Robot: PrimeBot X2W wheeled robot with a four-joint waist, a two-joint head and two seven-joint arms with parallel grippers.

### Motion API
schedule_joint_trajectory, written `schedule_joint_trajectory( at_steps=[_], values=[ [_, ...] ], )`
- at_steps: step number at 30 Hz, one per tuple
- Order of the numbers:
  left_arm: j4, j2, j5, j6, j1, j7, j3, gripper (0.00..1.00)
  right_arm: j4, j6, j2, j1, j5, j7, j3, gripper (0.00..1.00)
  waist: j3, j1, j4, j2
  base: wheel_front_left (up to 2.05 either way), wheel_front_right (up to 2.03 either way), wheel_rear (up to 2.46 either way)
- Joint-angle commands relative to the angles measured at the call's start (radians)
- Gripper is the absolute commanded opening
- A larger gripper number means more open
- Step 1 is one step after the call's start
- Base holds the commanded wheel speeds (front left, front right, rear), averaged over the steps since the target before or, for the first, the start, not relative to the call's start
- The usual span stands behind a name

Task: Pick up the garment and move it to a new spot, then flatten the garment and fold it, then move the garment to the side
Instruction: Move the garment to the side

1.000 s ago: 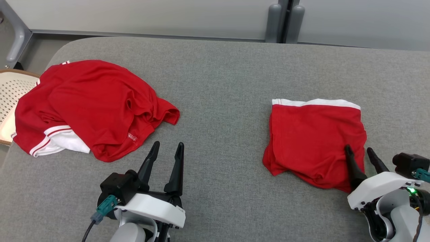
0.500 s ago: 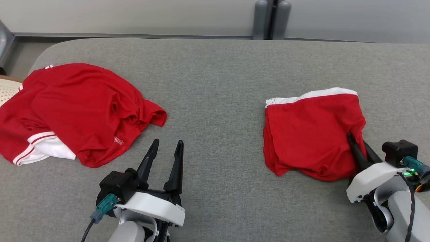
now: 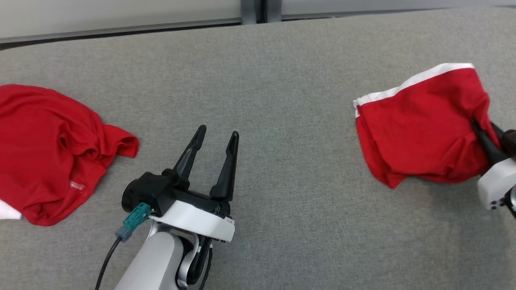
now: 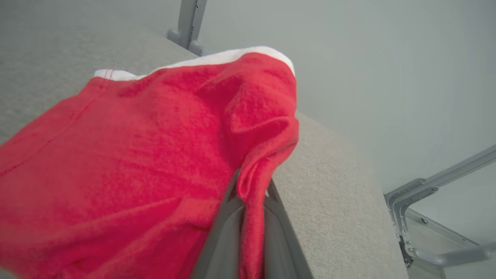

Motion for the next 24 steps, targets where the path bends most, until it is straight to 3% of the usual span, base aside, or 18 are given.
schedule_joint_trajectory(
  at_steps=[1, 8, 23, 24],
  values=[
    [-0.005, 0.005, 0.01, -0.007, -0.027, 0.0, -0.003, 1.0, 0.009, 0.0, -0.026, -0.026, 0.004, 0.005, 0.005, 0.0, 0.051, 0.0, -0.046, 0.0, 0.0, 0.0, 0.0],
    [-0.018, 0.005, 0.042, -0.018, -0.105, 0.0, -0.02, 1.0, 0.115, -0.001, -0.157, -0.146, 0.026, -0.01, 0.029, 0.0, 0.155, 0.0, -0.09, 0.0, 0.0, 0.0, 0.0],
    [-0.005, 0.004, 0.05, -0.027, -0.139, 0.0, -0.032, 1.0, 0.327, -0.001, -0.231, -0.278, 0.02, -0.047, 0.006, 0.0, 0.207, 0.0, -0.068, 0.0, 0.0, 0.0, 0.0],
    [-0.005, 0.004, 0.047, -0.027, -0.138, 0.0, -0.033, 1.0, 0.347, -0.001, -0.23, -0.28, 0.026, -0.044, -0.003, 0.49, 0.205, 0.0, -0.064, 0.0, 0.0, 0.0, 0.0]
  ],
)
